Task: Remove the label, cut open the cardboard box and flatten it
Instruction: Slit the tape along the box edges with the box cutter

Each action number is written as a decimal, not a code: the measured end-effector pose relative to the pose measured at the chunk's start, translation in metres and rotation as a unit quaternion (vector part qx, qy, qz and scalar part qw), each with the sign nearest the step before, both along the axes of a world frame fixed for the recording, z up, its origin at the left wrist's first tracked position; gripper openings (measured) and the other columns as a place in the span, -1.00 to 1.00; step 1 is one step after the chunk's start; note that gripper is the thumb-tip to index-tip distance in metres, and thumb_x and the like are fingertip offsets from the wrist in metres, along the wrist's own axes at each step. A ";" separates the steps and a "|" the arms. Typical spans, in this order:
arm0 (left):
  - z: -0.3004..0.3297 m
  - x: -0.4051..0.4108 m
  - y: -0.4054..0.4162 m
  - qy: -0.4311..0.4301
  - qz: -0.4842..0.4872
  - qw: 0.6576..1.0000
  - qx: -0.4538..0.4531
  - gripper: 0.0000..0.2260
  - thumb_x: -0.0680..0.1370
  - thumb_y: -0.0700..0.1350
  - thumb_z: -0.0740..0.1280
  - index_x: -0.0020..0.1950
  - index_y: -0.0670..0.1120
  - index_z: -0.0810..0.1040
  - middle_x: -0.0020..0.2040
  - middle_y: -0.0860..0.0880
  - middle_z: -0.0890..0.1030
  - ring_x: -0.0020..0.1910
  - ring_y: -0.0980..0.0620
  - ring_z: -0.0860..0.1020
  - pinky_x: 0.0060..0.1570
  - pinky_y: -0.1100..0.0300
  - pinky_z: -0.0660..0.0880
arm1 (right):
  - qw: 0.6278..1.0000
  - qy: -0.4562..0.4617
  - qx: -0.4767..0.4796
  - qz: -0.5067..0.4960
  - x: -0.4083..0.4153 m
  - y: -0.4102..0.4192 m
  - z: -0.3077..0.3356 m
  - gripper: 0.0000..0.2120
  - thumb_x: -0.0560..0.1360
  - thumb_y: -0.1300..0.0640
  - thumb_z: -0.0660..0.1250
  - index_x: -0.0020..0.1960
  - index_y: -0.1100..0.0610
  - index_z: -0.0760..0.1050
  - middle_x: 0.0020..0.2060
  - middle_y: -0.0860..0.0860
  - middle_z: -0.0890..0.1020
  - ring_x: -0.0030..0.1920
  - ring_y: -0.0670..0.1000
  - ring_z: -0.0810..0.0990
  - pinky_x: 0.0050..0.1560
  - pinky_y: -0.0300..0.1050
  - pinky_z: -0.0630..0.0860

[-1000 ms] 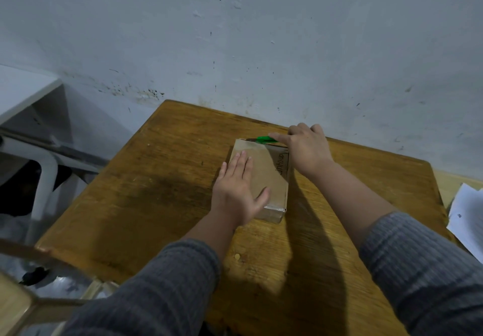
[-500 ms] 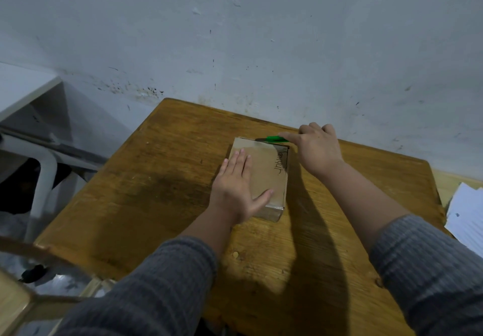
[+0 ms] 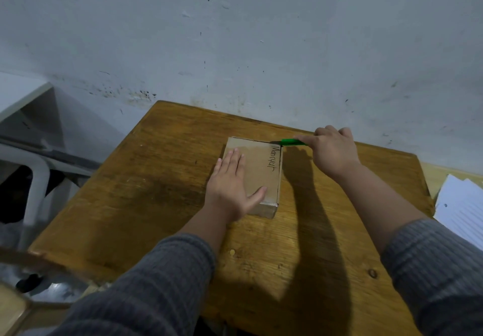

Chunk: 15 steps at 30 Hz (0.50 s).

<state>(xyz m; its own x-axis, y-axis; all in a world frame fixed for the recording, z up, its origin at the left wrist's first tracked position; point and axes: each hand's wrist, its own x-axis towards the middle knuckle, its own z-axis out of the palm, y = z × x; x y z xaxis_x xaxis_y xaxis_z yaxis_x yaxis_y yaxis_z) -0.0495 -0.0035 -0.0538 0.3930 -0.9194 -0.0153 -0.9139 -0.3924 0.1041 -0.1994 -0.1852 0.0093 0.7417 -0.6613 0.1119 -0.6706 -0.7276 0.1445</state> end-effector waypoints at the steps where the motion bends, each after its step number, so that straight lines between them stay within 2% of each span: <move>1: 0.000 0.000 0.000 0.001 0.000 1.000 0.000 -0.16 0.50 0.41 -0.14 0.56 -0.16 -0.14 0.58 -0.11 -0.17 0.55 -0.03 -0.20 0.52 0.00 -0.15 | 1.000 0.001 0.001 -0.006 -0.002 -0.001 0.001 -0.52 0.57 0.19 0.13 0.41 -0.21 0.28 -0.11 -0.03 0.51 -0.01 0.03 0.43 -0.08 -0.03 0.20; 7: 0.000 0.001 0.000 0.013 -0.003 1.000 0.002 -0.16 0.50 0.41 -0.14 0.56 -0.16 -0.14 0.58 -0.11 -0.18 0.55 -0.03 -0.20 0.52 0.00 -0.16 | 1.000 -0.006 0.002 -0.020 -0.006 0.004 0.003 -0.51 0.57 0.22 0.10 0.40 -0.21 0.28 -0.08 -0.01 0.53 0.01 0.05 0.43 -0.08 -0.02 0.19; 11: 0.001 0.001 0.001 0.019 -0.004 1.000 0.001 -0.16 0.50 0.42 -0.14 0.57 -0.15 -0.15 0.58 -0.11 -0.19 0.55 -0.03 -0.21 0.52 0.01 -0.17 | 0.999 -0.024 0.024 -0.038 -0.008 0.007 0.004 -0.52 0.58 0.21 0.09 0.39 -0.21 0.30 -0.15 -0.02 0.50 -0.03 0.06 0.44 -0.06 0.00 0.22; 13: 0.001 0.001 0.000 0.020 -0.003 1.000 -0.002 -0.16 0.50 0.42 -0.13 0.57 -0.15 -0.15 0.58 -0.11 -0.18 0.55 -0.03 -0.21 0.52 0.01 -0.18 | 0.993 -0.058 0.068 -0.073 -0.009 0.007 0.004 -0.55 0.58 0.18 0.09 0.38 -0.21 0.33 -0.14 0.01 0.55 -0.06 0.08 0.49 -0.04 0.01 0.29; 15: 0.000 0.002 0.000 0.034 -0.004 0.999 -0.007 -0.16 0.50 0.42 -0.08 0.57 -0.14 -0.13 0.58 -0.09 -0.17 0.55 -0.01 -0.20 0.51 0.04 -0.22 | 0.970 -0.130 0.167 -0.117 -0.012 0.009 0.006 -0.61 0.59 0.13 0.14 0.34 -0.21 0.38 -0.09 0.05 0.63 -0.14 0.09 0.55 -0.07 0.01 0.42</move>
<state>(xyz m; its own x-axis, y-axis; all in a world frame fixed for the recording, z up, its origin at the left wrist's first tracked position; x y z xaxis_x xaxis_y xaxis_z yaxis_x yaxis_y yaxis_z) -0.0477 -0.0038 -0.0535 0.3844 -0.9227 -0.0283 -0.9073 -0.3833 0.1726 -0.2118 -0.1761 0.0153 0.5429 -0.8395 0.0251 -0.8051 -0.5287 -0.2690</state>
